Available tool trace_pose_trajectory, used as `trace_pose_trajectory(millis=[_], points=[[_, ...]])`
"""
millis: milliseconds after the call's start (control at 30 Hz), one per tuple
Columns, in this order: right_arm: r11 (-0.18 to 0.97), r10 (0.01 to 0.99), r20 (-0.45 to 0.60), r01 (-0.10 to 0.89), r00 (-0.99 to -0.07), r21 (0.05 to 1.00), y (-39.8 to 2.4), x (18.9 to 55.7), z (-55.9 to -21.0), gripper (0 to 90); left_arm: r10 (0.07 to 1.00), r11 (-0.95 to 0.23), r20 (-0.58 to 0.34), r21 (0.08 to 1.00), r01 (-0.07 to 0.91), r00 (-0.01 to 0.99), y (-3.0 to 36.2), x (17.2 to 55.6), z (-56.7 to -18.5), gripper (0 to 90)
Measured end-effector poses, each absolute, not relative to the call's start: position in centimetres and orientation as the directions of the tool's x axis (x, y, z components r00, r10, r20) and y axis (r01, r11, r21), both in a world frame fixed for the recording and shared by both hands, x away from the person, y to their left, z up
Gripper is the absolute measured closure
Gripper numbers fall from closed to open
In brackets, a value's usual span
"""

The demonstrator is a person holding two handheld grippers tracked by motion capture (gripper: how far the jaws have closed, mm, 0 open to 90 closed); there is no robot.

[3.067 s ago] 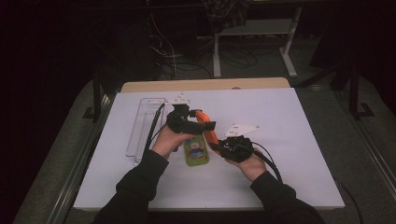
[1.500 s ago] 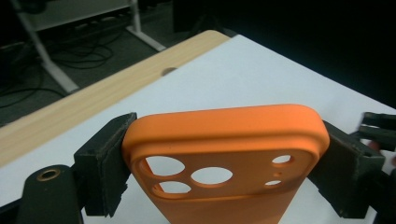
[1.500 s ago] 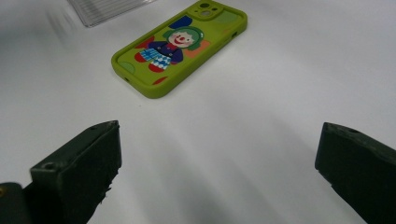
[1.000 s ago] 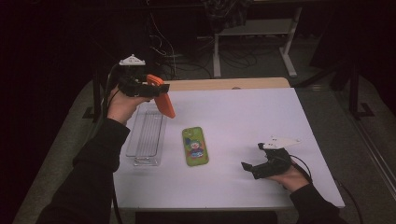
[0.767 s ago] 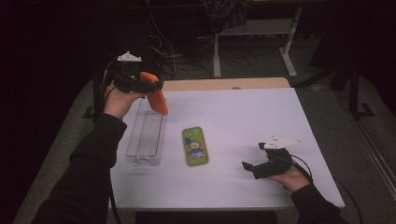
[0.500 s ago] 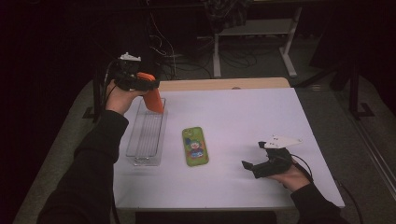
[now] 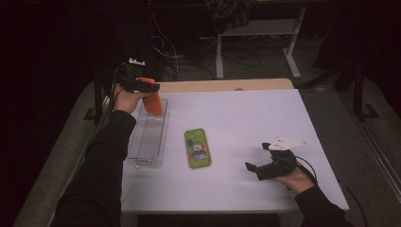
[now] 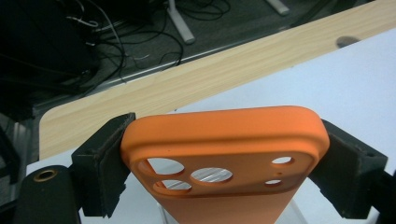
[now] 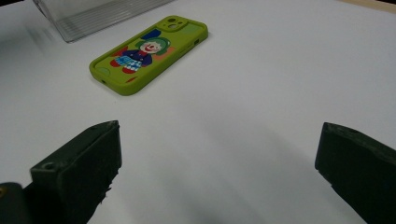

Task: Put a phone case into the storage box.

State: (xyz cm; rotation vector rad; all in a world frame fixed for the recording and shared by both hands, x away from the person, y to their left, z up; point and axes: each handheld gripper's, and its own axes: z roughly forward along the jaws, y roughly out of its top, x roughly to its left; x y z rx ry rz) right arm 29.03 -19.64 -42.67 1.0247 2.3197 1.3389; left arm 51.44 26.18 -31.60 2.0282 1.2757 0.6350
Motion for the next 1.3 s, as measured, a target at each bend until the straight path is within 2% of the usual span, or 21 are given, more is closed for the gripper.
trace_pose_trajectory(millis=[533,1300], points=[[0.321,0.692,0.106,0.436,-0.714,0.841,-19.7,29.0,-42.7,0.0,0.923,-0.301,0.059,0.725,0.62,0.38,25.6,52.5,-33.9,13.7],[0.322,0.688,0.102,0.429,-0.718,0.844,-19.7,29.0,-42.7,0.0,0.931,-0.289,0.081,0.757,0.586,0.355,25.1,52.9,-34.9,10.8]])
